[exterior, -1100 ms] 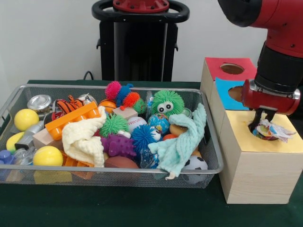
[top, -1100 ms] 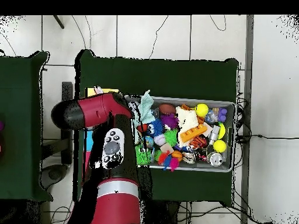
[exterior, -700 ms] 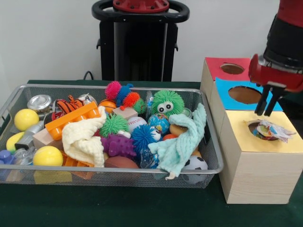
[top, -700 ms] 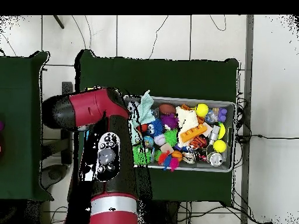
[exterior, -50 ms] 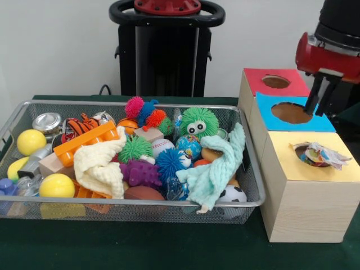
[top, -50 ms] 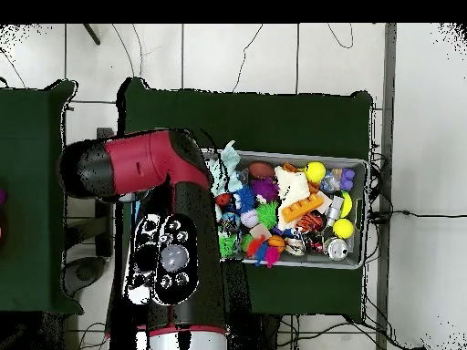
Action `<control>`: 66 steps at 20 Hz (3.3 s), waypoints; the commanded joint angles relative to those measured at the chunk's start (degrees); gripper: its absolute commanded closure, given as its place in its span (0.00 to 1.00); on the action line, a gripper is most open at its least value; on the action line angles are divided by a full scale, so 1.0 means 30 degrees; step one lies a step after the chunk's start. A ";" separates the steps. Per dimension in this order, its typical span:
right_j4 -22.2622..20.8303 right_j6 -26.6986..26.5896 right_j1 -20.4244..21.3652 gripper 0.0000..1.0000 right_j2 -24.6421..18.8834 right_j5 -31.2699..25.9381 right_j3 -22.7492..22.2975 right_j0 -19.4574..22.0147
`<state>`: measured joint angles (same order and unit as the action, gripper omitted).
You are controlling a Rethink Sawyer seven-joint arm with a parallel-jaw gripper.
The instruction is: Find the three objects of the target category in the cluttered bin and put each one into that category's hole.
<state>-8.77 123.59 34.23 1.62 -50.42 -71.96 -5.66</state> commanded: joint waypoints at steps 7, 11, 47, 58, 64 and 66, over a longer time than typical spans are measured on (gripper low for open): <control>-0.1062 -0.2380 -0.1235 1.00 -0.3097 0.4142 -0.1248 0.1945; -0.0668 -0.1974 -0.1361 1.00 -0.3529 0.4240 -0.1587 0.2220; -0.1919 -0.1800 -0.4169 1.00 -0.3438 -0.0612 0.1397 0.1589; -0.1752 -0.1484 -0.5051 1.00 -0.3289 -0.0768 0.1721 0.1583; -0.1411 -0.1313 -0.2269 1.00 -0.3023 -0.1184 0.0096 0.1393; -0.1302 -0.1429 -0.1751 1.00 -0.3014 -0.1659 -0.0187 0.1410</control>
<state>-11.96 123.59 23.48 -6.05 -47.43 -66.69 -1.84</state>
